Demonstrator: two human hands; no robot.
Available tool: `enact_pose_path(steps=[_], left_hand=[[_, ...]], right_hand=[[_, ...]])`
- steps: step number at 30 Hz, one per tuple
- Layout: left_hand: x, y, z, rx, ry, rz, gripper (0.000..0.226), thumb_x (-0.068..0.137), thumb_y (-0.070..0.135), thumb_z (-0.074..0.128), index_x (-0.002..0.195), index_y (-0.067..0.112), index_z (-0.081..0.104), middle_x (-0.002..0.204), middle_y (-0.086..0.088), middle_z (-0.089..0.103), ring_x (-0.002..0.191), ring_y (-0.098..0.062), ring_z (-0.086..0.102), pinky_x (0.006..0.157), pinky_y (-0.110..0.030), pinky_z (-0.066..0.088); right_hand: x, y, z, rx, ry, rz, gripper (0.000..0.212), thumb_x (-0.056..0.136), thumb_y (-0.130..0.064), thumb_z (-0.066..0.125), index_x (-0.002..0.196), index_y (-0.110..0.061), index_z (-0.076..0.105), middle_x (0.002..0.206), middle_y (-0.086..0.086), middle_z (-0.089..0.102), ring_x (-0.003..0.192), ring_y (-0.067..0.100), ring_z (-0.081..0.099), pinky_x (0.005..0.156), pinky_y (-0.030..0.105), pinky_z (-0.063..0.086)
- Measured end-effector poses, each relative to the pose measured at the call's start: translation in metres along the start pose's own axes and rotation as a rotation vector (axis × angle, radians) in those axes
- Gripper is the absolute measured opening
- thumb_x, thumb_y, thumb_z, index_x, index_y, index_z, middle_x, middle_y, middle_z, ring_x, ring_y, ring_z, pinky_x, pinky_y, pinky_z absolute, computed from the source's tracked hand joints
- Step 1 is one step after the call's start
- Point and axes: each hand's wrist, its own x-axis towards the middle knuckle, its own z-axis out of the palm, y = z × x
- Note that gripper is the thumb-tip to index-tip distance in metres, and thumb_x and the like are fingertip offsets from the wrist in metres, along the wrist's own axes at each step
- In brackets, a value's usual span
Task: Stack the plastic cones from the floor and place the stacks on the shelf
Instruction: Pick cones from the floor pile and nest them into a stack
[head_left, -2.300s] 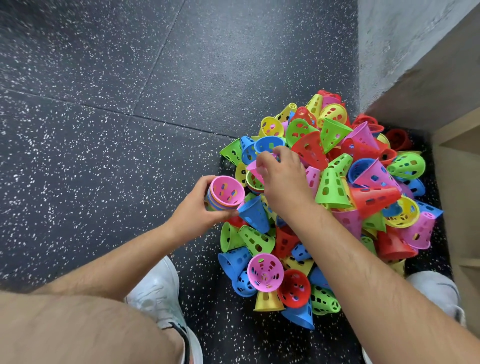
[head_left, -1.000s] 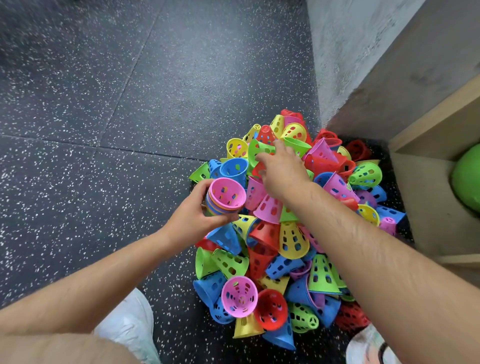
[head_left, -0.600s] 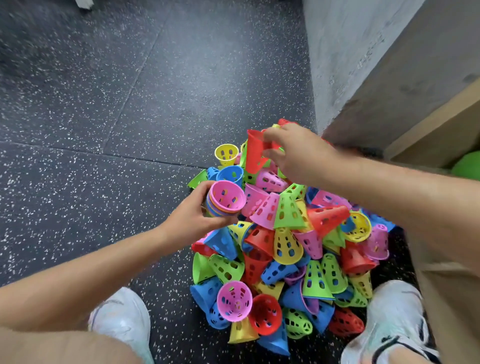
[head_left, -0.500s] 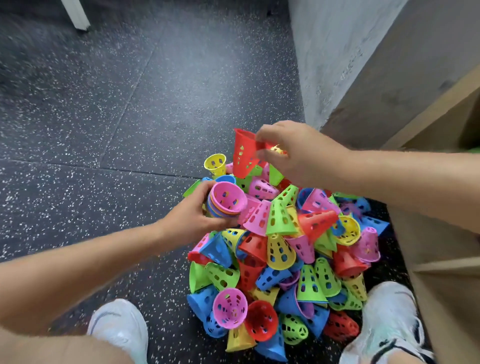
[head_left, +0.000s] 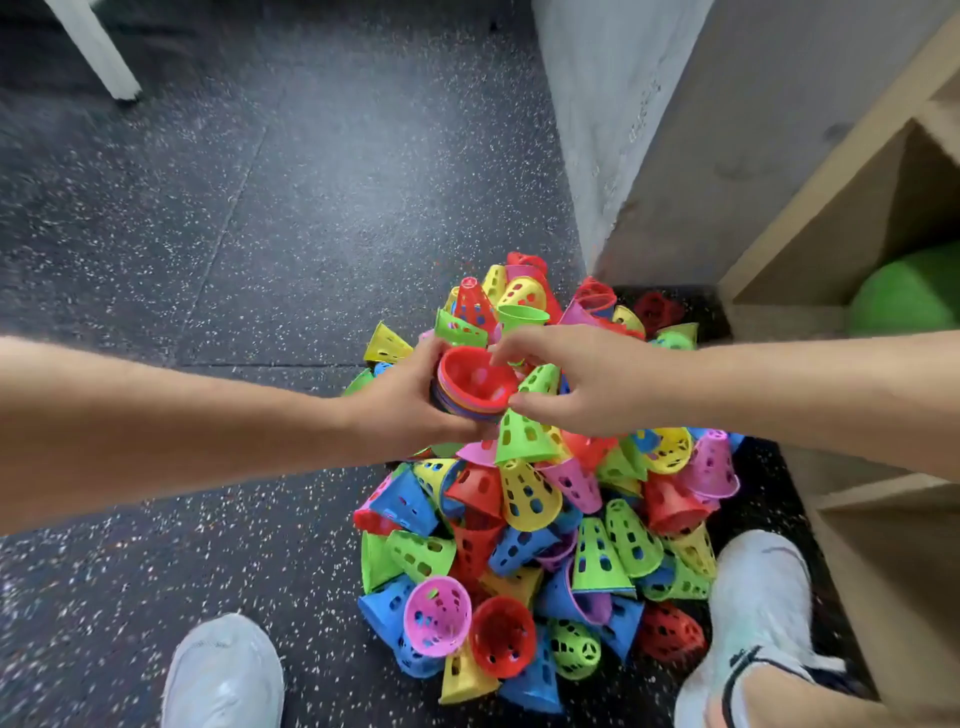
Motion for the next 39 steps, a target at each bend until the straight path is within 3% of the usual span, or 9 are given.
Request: enact_pose_path(steps=[5,9,12,17,20,23,29,34,39], left_hand=[[-0.01,-0.023,0.006,-0.007,-0.027,-0.067,0.073,0.066,0.033,0.096,0.122,0.026,0.051,0.107,0.011,0.072,0.092,0.005,0.067,0.085,-0.017,0.052],[-0.017,-0.038,0.01,0.024,-0.048,-0.113,0.069,0.07,0.027,0.096,0.122,0.025,0.051,0.107,0.011,0.073,0.09,0.005,0.067,0.082,-0.015,0.05],[-0.023,-0.048,0.013,0.021,-0.084,-0.126,0.069,0.068,0.033,0.096,0.121,0.026,0.051,0.106,0.012,0.073,0.089,0.007,0.067,0.078,-0.012,0.05],[-0.029,-0.058,0.013,0.032,-0.113,-0.166,0.072,0.07,0.03,0.097,0.125,0.031,0.049,0.109,0.012,0.072,0.085,0.007,0.068,0.066,-0.015,0.054],[-0.031,-0.059,0.01,0.043,-0.12,-0.17,0.075,0.071,0.031,0.097,0.127,0.033,0.048,0.111,0.012,0.071,0.085,0.006,0.068,0.06,-0.014,0.054],[-0.03,-0.059,0.008,0.041,-0.108,-0.165,0.076,0.069,0.034,0.097,0.127,0.032,0.049,0.112,0.01,0.072,0.095,-0.004,0.072,0.061,-0.019,0.056],[-0.025,-0.055,0.009,0.005,-0.11,-0.123,0.076,0.068,0.037,0.098,0.126,0.029,0.051,0.113,0.01,0.074,0.105,-0.006,0.072,0.097,-0.031,0.056],[-0.02,-0.046,0.011,-0.02,-0.12,-0.108,0.075,0.07,0.031,0.097,0.128,0.029,0.05,0.111,0.015,0.074,0.102,0.0,0.071,0.09,-0.022,0.054],[-0.016,-0.044,0.011,-0.048,-0.12,-0.079,0.074,0.074,0.025,0.095,0.131,0.025,0.048,0.114,0.012,0.074,0.105,-0.002,0.071,0.089,-0.022,0.055]], right_hand=[[-0.013,0.01,0.038,0.09,0.008,0.03,0.043,0.097,-0.034,0.061,0.137,-0.026,0.049,0.137,-0.01,0.054,0.122,0.002,0.048,0.1,0.013,0.033],[-0.025,0.029,0.057,-0.099,-0.069,-0.041,0.022,0.095,-0.032,0.059,0.116,-0.026,0.064,0.145,-0.003,0.049,0.136,0.014,0.04,0.111,0.032,0.037],[-0.025,0.035,0.068,-0.318,-0.172,-0.121,0.031,0.094,-0.033,0.056,0.121,-0.027,0.069,0.161,0.002,0.032,0.145,0.021,0.031,0.116,0.035,0.029],[-0.014,0.037,0.07,-0.439,-0.074,-0.124,0.043,0.09,-0.026,0.061,0.131,-0.011,0.063,0.157,0.007,0.04,0.135,0.028,0.045,0.114,0.038,0.037],[-0.013,0.041,0.062,-0.365,-0.017,-0.049,0.063,0.098,-0.046,0.054,0.149,-0.011,0.044,0.162,0.0,0.029,0.145,0.019,0.031,0.121,0.031,0.022],[-0.012,0.039,0.05,-0.19,0.065,0.074,0.083,0.084,-0.068,0.057,0.147,-0.015,0.045,0.157,-0.002,0.035,0.144,0.013,0.032,0.121,0.032,0.026],[-0.006,0.018,0.033,0.19,0.313,0.182,0.058,0.077,-0.058,0.078,0.117,-0.023,0.054,0.105,-0.016,0.054,0.094,-0.007,0.05,0.086,0.005,0.036],[-0.003,0.007,0.04,0.326,0.194,0.203,0.073,0.079,-0.063,0.071,0.139,-0.03,0.044,0.127,-0.014,0.055,0.117,0.001,0.053,0.098,0.019,0.04],[0.003,0.001,0.051,0.275,0.058,0.186,0.075,0.079,-0.063,0.072,0.142,-0.031,0.046,0.131,-0.016,0.057,0.115,-0.001,0.053,0.1,0.021,0.044]])
